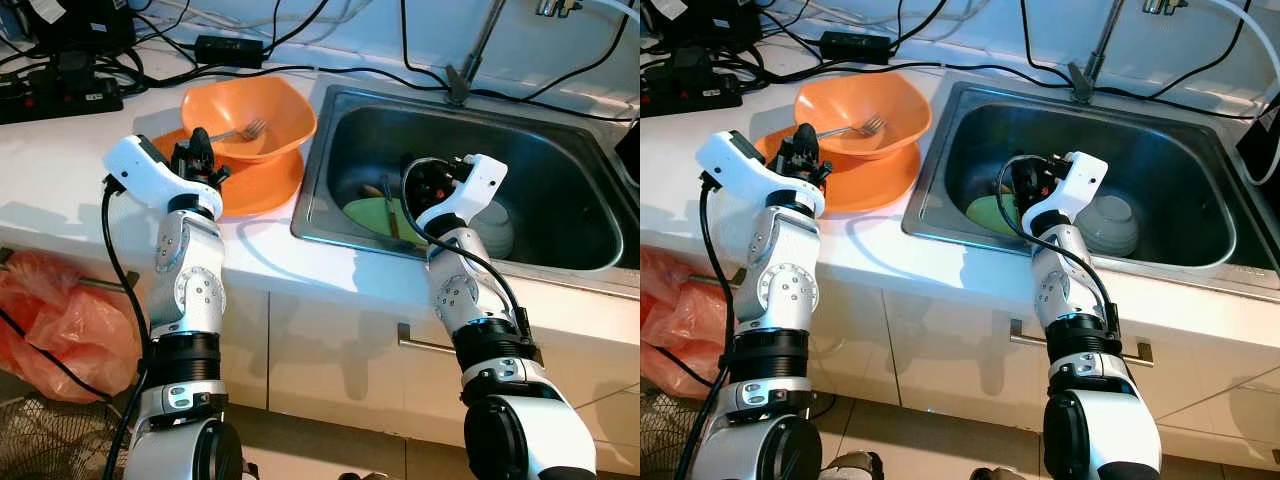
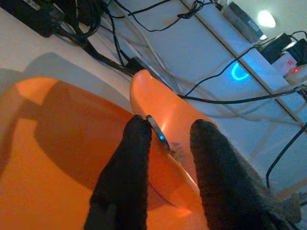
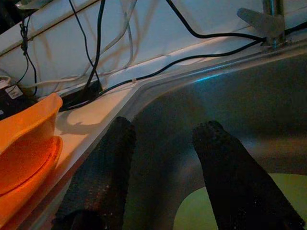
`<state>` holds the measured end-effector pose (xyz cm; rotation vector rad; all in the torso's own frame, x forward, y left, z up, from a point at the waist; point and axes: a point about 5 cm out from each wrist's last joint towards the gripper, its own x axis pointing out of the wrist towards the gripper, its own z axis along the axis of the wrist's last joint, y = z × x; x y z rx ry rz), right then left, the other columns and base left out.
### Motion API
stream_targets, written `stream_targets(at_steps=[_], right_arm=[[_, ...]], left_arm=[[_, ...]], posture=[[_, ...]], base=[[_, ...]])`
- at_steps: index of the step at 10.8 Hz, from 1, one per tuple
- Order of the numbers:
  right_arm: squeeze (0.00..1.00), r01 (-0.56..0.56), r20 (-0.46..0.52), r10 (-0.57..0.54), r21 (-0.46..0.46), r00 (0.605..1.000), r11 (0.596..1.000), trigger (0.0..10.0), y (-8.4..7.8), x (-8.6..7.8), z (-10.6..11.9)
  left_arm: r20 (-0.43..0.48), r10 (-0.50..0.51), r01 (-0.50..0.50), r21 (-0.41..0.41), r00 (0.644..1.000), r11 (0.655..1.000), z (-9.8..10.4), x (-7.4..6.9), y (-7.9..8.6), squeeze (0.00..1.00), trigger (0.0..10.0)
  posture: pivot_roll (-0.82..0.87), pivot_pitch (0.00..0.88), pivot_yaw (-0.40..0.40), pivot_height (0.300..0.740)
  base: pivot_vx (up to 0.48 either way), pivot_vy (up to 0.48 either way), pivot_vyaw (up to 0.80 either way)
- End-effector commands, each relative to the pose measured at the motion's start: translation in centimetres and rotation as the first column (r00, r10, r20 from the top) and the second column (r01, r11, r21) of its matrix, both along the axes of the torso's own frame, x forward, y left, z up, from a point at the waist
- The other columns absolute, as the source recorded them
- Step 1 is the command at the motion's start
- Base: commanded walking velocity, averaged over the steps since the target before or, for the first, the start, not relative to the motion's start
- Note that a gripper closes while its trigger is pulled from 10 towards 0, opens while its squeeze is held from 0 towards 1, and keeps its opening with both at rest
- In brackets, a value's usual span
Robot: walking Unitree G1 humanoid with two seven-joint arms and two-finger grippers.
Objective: Kitchen organization
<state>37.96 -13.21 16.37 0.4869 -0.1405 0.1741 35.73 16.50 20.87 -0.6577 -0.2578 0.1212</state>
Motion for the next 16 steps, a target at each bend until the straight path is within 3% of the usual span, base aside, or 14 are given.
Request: stream_targets(at_steps=[1,10,12,14,16], right_arm=[[0.0,0.013,-0.007,-0.013,0.003,1.0,1.0,10.0,-0.5,0.1,0.0],[0.0,0.013,-0.021,-0.013,0.007,1.0,1.0,10.0,-0.6,0.1,-0.2],[0.0,0.012,-0.022,-0.012,0.007,1.0,1.0,10.0,-0.5,0.1,-0.2],[0.0,0.011,-0.023,-0.011,0.005,1.0,1.0,10.0,-0.5,0.1,-0.3],[0.0,0.012,-0.023,-0.012,0.006,1.0,1.0,10.0,-0.5,0.1,-0.3]], left_arm=[[0.006,-0.011,0.011,-0.005,1.0,1.0,0.5,0.2,-0.6,0.0,0.0],[0.046,-0.028,0.028,-0.007,0.999,1.0,1.1,0.0,-0.9,0.0,0.0],[0.133,-0.068,0.068,0.007,0.989,0.998,2.2,-0.4,-1.5,0.0,0.0],[0.285,-0.137,0.124,0.065,0.949,0.99,4.7,-1.5,-2.4,0.0,0.0],[0.333,-0.179,0.153,0.104,0.926,0.983,6.0,-1.9,-3.1,0.0,0.0]], posture=[[0.11,0.084,-0.091,0.74],[0.12,0.082,-0.093,0.74],[0.12,0.08,-0.094,0.74],[0.12,0.077,-0.092,0.74],[0.12,0.076,-0.092,0.74]], base=[[0.0,0.0,0.0],[0.0,0.0,0.0],[0.0,0.0,0.0],[0.0,0.0,0.0],[0.0,0.0,0.0]])
